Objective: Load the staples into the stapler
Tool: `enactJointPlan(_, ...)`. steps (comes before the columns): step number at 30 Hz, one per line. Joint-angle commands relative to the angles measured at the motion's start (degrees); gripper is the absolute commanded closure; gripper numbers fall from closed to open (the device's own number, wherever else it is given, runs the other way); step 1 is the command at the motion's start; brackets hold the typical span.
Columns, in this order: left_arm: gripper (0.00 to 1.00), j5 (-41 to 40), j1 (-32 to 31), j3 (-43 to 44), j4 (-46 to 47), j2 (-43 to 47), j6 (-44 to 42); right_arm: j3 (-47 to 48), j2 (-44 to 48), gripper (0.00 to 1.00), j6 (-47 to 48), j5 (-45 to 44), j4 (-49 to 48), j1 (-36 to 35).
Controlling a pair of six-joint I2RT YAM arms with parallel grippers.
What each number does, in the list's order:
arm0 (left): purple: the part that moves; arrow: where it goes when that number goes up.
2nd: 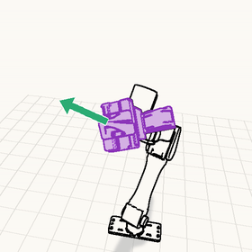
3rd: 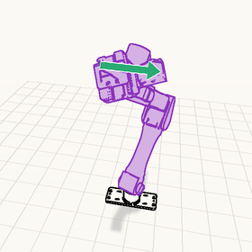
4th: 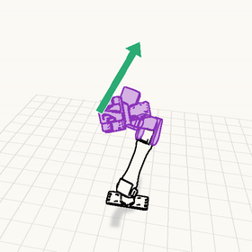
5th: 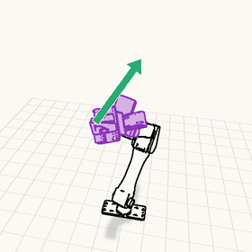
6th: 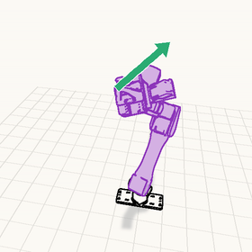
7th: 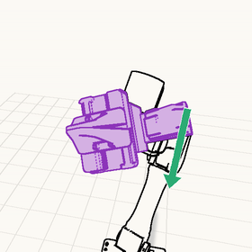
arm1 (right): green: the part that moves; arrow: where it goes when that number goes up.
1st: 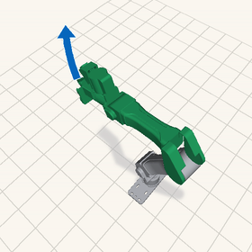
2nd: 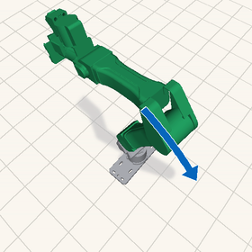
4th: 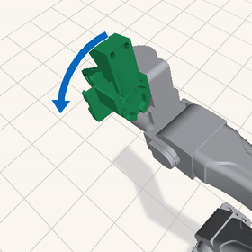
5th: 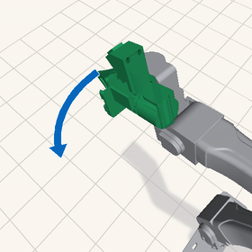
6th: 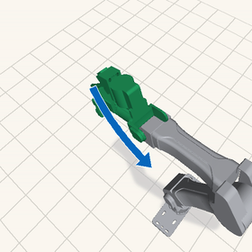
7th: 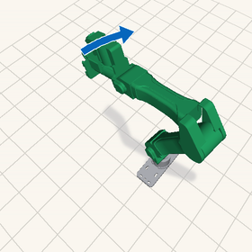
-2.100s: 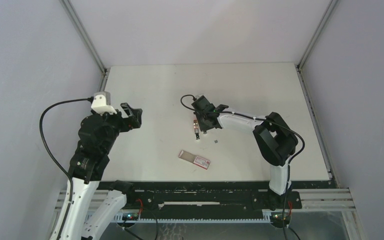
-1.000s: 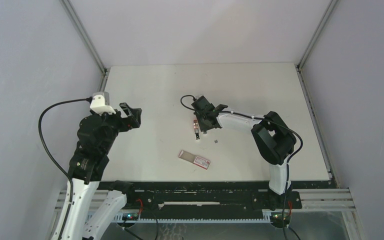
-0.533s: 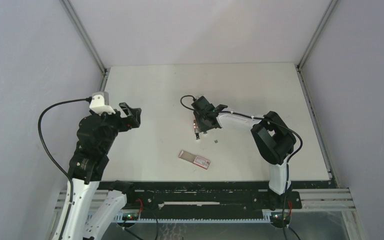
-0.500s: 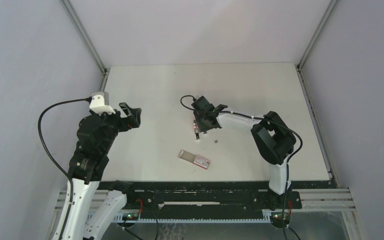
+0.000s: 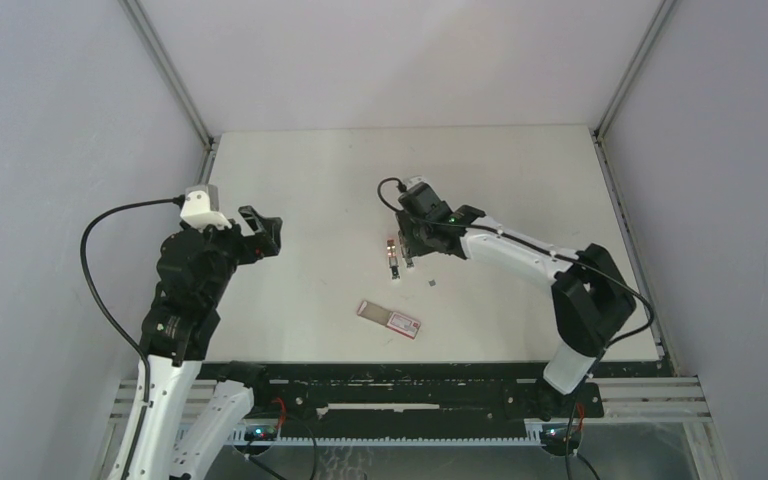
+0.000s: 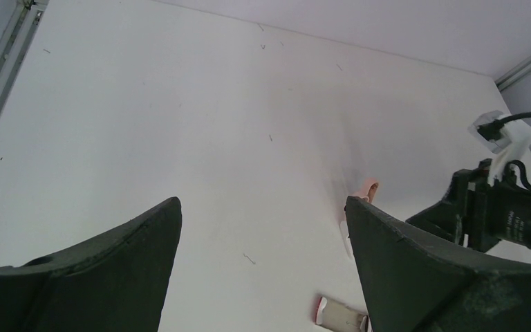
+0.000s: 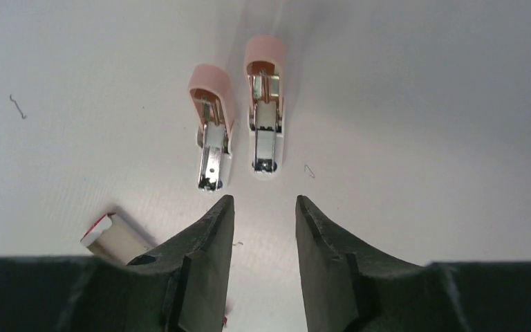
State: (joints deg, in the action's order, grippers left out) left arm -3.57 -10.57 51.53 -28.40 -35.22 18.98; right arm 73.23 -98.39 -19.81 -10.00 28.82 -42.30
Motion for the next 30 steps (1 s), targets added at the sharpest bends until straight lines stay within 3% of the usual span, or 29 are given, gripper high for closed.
enactJointPlan(1, 0.09, 1.81, 1.03, -1.28, 2.10, 0.02, 1.22, -5.57, 4.07, 0.62, -2.81, 0.11, 3.44, -0.06)
enactJointPlan(7, 0.09, 2.26, 1.45, -1.49, 2.13, -0.48, 1.39, -9.20, 3.11, 0.62, -5.87, -1.68, 3.26, -1.10)
enactJointPlan(30, 0.09, 3.39, 2.48, -1.97, 2.57, -1.16, 1.68, -6.67, -5.31, 0.66, -3.94, -2.20, 0.54, -0.85)
